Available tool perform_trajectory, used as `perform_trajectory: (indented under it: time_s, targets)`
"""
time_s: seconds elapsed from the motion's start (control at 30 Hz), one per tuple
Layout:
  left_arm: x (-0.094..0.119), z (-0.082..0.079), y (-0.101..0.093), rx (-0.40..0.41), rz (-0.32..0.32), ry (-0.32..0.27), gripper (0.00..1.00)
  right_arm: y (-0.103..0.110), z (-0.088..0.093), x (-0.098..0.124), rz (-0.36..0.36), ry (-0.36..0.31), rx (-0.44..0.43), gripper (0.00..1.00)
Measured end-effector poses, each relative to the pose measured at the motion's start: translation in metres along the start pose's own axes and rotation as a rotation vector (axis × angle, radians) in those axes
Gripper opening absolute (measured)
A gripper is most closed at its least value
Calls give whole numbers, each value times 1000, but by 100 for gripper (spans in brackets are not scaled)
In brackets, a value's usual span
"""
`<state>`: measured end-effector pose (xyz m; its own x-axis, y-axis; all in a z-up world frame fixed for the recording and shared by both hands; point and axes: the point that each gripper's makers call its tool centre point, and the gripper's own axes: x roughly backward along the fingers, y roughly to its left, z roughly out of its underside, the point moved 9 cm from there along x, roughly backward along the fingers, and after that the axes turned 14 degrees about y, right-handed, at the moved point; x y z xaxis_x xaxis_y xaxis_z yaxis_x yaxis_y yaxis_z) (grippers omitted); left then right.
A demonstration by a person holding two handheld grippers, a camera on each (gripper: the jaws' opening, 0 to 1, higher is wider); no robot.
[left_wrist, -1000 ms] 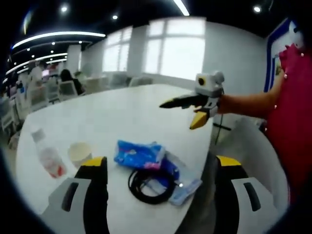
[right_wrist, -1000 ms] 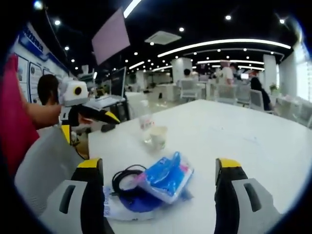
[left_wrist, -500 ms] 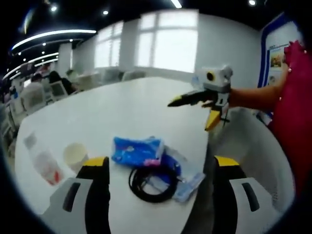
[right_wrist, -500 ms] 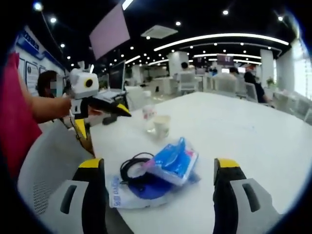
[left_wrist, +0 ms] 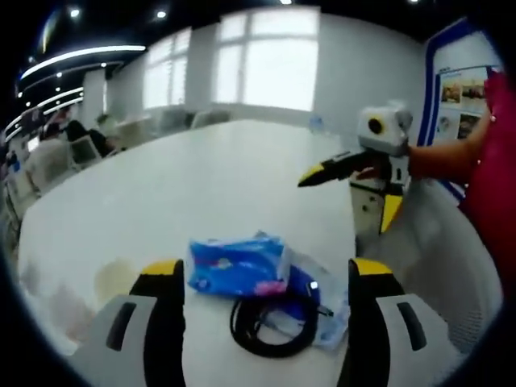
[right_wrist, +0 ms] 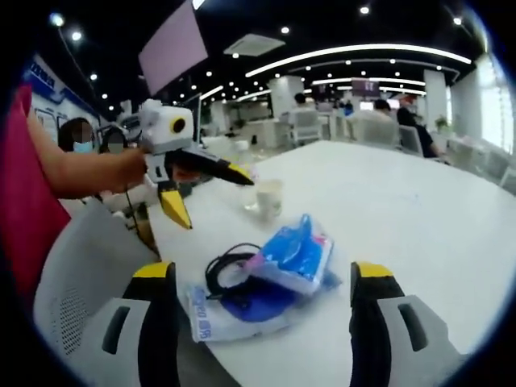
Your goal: Arrange the tabletop items into an orderly group along one side of the table until the central work area is clear of visible clutter.
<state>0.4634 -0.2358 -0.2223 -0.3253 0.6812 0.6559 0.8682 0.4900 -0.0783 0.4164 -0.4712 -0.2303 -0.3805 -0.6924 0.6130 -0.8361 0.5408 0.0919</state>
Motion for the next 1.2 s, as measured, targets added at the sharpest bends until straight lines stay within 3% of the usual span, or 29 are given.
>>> perform_trajectory:
  time_s: [0.2,0.37,0.53,0.73,1.2]
  targets:
    - [-16,-15,21,-2,-13,10,74,1,1,-1,-6,-3,-7,88]
    - [-33,-21,33,-44,-37,59,66,0,6,2,-6,-7,-28,88]
    - [-51,-17,47,-112,-76,181,55,-4,5,5,-6,-36,-69,88]
    - [-60,-13,59,-96,-74,203,47,-3,4,4,-14,-42,-86,88]
    - [-77,0,75,-111,-74,310,41,-4,7,0,-30,-28,-117,87]
